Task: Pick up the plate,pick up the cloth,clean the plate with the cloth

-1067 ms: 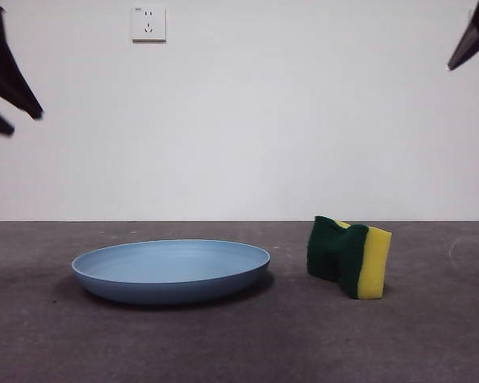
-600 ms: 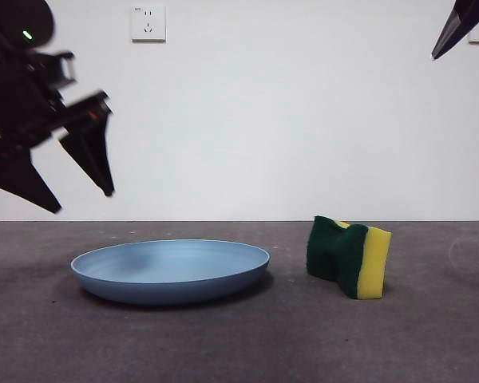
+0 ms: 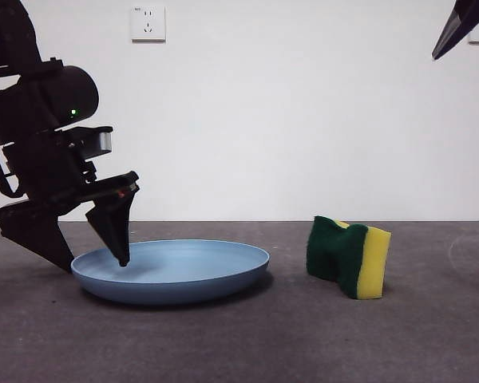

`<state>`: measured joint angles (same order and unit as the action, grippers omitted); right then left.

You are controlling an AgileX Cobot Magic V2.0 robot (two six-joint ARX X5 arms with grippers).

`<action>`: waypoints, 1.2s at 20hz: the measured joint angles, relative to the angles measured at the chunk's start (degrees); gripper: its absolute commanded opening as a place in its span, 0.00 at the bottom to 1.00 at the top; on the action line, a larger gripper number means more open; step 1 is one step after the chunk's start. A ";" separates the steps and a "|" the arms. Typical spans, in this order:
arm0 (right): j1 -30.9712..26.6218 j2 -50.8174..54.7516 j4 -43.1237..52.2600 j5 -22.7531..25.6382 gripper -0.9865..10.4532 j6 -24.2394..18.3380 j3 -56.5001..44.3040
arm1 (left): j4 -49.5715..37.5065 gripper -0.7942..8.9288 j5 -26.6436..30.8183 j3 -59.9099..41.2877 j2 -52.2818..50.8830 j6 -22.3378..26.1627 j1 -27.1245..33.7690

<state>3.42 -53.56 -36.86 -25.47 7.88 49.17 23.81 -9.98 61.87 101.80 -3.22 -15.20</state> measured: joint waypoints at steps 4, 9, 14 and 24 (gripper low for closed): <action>0.09 0.00 0.02 -0.02 0.52 0.02 0.00 | 0.17 0.07 -0.15 0.00 0.20 0.70 0.00; 5.79 -1.31 3.23 -5.57 0.52 0.00 0.02 | 0.44 0.07 -1.33 0.00 -1.46 0.42 -0.31; 19.78 -10.80 10.84 -4.48 0.52 0.72 0.31 | 3.17 0.07 -0.55 0.02 -9.22 1.14 -0.70; 25.42 -34.62 18.53 5.16 0.52 -0.83 4.44 | 11.32 0.07 8.22 0.02 -28.22 3.45 -0.59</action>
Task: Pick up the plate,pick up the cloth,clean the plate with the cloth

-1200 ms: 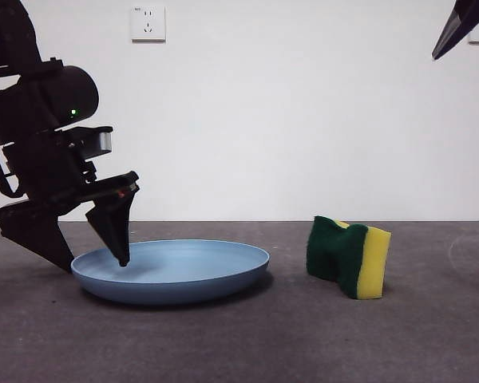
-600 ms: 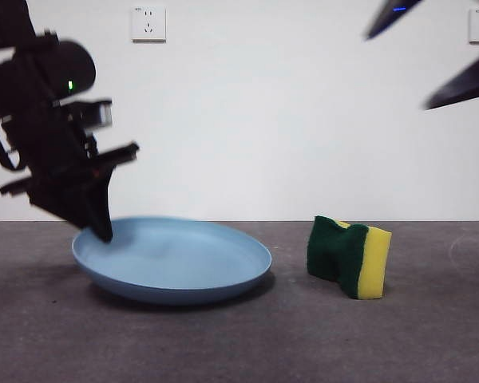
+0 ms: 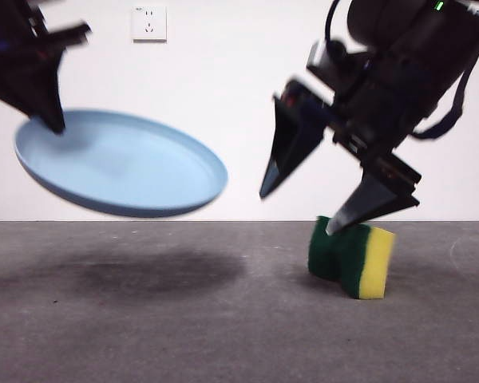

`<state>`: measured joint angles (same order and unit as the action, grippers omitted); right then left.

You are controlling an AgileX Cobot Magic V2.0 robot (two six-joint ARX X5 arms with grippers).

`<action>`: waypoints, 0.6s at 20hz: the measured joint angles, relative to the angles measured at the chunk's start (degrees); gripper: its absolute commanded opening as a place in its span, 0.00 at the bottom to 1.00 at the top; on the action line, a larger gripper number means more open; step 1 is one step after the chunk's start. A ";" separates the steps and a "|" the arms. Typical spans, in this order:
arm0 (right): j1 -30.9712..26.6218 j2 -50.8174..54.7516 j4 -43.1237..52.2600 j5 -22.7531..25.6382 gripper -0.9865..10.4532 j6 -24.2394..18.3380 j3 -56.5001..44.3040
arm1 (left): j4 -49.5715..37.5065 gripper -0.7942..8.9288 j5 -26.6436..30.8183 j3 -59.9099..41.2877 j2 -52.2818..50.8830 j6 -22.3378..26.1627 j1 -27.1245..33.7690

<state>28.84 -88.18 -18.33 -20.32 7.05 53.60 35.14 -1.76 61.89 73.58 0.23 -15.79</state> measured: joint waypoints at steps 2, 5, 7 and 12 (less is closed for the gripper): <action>-0.20 -1.29 0.17 3.04 0.52 -0.81 0.09 | 0.74 0.07 0.57 0.00 -2.45 0.48 0.00; -1.01 -2.01 -0.02 8.24 0.52 -2.21 0.09 | 1.97 0.07 1.07 0.00 -5.33 0.85 0.00; -2.05 -2.01 -0.07 11.06 0.52 -2.75 0.09 | 2.80 0.07 1.66 0.00 -6.10 0.98 0.00; -3.13 -2.01 -1.29 12.37 0.52 -3.30 0.09 | 4.22 0.07 1.68 0.00 -6.08 1.31 0.00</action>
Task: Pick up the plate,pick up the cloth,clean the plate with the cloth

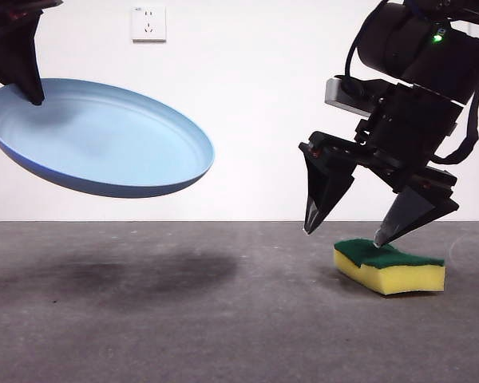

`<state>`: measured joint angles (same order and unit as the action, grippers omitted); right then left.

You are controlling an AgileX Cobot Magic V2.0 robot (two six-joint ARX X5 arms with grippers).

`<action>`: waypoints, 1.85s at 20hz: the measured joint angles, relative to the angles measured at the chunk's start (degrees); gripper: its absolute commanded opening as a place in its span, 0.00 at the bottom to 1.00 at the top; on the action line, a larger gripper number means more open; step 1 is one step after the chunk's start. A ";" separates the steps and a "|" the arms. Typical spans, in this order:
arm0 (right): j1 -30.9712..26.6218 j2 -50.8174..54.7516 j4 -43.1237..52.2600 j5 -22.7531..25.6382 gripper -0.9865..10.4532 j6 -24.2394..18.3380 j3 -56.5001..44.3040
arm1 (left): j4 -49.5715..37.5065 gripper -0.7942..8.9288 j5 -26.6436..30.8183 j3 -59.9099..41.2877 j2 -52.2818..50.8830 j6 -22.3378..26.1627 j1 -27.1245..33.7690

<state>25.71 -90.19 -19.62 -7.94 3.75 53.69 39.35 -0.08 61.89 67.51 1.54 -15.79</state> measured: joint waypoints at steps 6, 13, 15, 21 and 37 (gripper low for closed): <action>0.13 0.00 -0.07 6.97 0.52 -1.81 0.00 | -0.02 0.07 0.00 0.00 0.00 0.00 0.00; -0.37 -0.02 -1.60 9.66 0.46 -2.29 0.00 | -0.04 0.07 0.00 0.00 0.00 0.00 0.00; -0.85 -0.74 -1.57 9.66 0.46 -2.29 0.11 | -0.04 0.07 0.00 0.00 0.00 0.00 0.00; -1.77 -4.26 -1.77 9.68 0.35 -2.29 0.20 | -0.04 0.07 0.00 0.00 0.00 0.00 0.00; 0.61 2.21 -2.01 5.55 0.07 -1.77 0.48 | -0.11 0.07 -0.09 0.00 1.99 -0.02 -0.02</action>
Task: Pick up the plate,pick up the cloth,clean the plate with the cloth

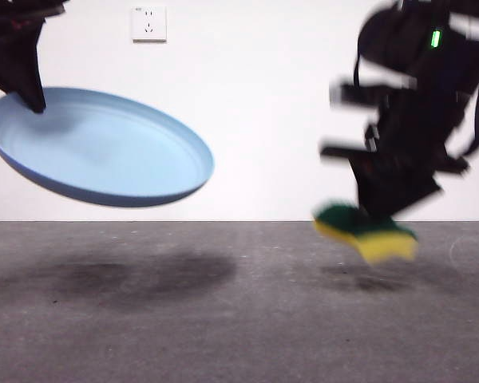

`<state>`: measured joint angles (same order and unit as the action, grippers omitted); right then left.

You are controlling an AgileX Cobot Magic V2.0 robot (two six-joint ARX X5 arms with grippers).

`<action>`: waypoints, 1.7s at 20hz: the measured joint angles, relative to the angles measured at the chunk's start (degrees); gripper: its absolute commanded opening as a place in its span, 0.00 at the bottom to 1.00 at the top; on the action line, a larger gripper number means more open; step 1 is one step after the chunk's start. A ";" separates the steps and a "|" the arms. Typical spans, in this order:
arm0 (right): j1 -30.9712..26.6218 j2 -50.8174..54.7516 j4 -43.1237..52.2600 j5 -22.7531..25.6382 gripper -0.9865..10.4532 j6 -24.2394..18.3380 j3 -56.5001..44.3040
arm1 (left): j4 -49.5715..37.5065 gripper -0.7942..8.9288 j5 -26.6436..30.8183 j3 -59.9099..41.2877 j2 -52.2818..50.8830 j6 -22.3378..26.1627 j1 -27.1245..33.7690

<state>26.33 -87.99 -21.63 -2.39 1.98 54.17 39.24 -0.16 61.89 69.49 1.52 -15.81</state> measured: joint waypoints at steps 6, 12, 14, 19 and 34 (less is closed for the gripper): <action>8.28 14.14 3.56 -6.51 0.07 4.96 0.02 | -1.20 0.07 -6.62 0.00 5.79 -2.08 -3.13; 13.88 11.39 5.05 -0.57 0.07 6.64 0.04 | -2.95 0.07 -10.25 0.00 5.79 -5.25 -11.23; 14.12 10.08 6.88 -0.55 0.07 6.78 0.04 | -3.04 0.07 -9.88 0.00 5.79 -5.86 -12.72; 15.34 6.34 11.56 -0.83 0.07 7.04 0.04 | -5.11 0.07 -8.55 0.00 5.84 -7.39 -14.45; 26.34 5.31 -4.70 14.12 0.07 5.92 0.52 | -7.04 0.07 -9.27 -0.02 5.88 -8.44 -13.20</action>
<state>52.66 -82.67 -26.33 11.73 7.90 54.70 32.21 -9.43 61.87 75.37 -6.92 -29.02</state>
